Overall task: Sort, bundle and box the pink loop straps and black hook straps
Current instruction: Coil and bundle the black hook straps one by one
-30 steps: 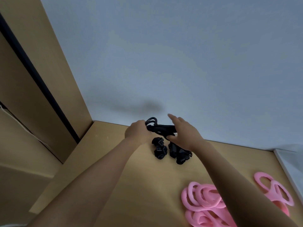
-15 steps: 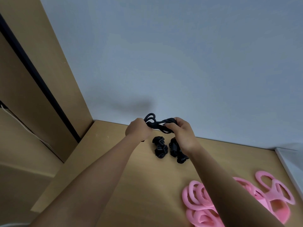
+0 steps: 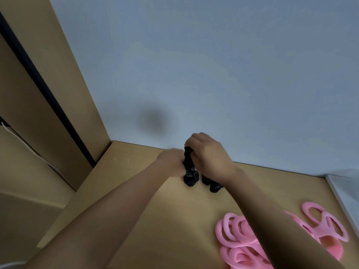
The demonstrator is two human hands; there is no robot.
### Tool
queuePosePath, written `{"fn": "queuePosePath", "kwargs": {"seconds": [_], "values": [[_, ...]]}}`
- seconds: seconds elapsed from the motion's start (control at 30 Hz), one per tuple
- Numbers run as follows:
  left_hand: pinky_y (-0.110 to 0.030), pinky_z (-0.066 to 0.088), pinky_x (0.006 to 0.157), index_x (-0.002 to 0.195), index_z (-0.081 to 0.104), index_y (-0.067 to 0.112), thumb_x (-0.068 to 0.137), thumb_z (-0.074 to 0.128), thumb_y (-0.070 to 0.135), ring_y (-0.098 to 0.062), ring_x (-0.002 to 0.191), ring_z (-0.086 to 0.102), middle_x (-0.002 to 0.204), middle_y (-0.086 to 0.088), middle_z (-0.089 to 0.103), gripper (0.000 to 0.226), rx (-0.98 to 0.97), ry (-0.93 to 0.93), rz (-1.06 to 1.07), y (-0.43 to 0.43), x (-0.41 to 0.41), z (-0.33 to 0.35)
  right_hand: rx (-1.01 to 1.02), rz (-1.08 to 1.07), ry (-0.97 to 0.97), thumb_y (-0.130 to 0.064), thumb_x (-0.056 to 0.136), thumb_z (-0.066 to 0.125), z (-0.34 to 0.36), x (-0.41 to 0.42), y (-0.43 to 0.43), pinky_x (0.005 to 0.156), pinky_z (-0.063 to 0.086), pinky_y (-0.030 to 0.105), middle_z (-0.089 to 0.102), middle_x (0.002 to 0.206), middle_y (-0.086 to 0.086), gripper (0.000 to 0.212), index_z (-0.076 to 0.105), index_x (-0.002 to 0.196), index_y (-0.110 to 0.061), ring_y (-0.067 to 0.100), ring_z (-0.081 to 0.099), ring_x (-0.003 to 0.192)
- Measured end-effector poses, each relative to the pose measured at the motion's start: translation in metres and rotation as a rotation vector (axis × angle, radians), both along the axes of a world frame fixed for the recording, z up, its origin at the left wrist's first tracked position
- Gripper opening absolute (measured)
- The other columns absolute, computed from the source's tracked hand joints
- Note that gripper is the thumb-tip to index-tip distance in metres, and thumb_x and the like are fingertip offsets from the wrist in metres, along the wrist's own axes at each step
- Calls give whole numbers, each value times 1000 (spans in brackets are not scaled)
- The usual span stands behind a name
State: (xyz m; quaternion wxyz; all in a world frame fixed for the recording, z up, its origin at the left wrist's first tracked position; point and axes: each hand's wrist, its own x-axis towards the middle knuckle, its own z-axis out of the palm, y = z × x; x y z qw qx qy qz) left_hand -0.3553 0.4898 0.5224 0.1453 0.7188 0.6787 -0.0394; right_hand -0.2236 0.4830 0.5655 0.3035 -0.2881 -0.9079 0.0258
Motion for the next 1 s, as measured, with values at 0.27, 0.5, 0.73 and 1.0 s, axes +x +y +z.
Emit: {"fn": "queuePosePath", "kwargs": {"seconds": [0.27, 0.5, 0.73, 1.0], "values": [[-24, 28, 50, 62, 35, 13, 84, 46, 7, -18, 61, 41, 61, 0, 41, 24, 3, -94, -353, -34, 27, -5, -452, -106, 101, 9, 82, 43, -13, 11, 34, 69, 46, 33, 59, 86, 1, 22, 59, 88, -5, 22, 56, 79], [-19, 20, 50, 57, 29, 19, 65, 42, 23, -26, 57, 38, 58, -8, 41, 16, 236, -623, -158, -57, 45, 14, -852, -209, 369, 13, 77, 37, -24, 17, 42, 52, 41, 13, 56, 73, 0, 27, 49, 75, -11, 10, 49, 60], [-23, 27, 50, 52, 34, 19, 58, 52, 19, -20, 50, 30, 42, 9, 34, 19, 328, -973, 144, -69, 56, 11, -945, -328, 469, 11, 79, 46, -65, 31, 38, 65, 43, 29, 53, 80, 1, 29, 53, 87, -15, 21, 49, 71], [-20, 33, 42, 59, 50, 3, 68, 55, -10, -15, 39, 40, 42, -2, 44, 17, 112, -1443, 684, -64, 54, 22, -840, -434, 411, 6, 83, 42, -74, 32, 17, 50, 35, 26, 49, 59, -2, 32, 46, 69, -22, 16, 43, 54]]}}
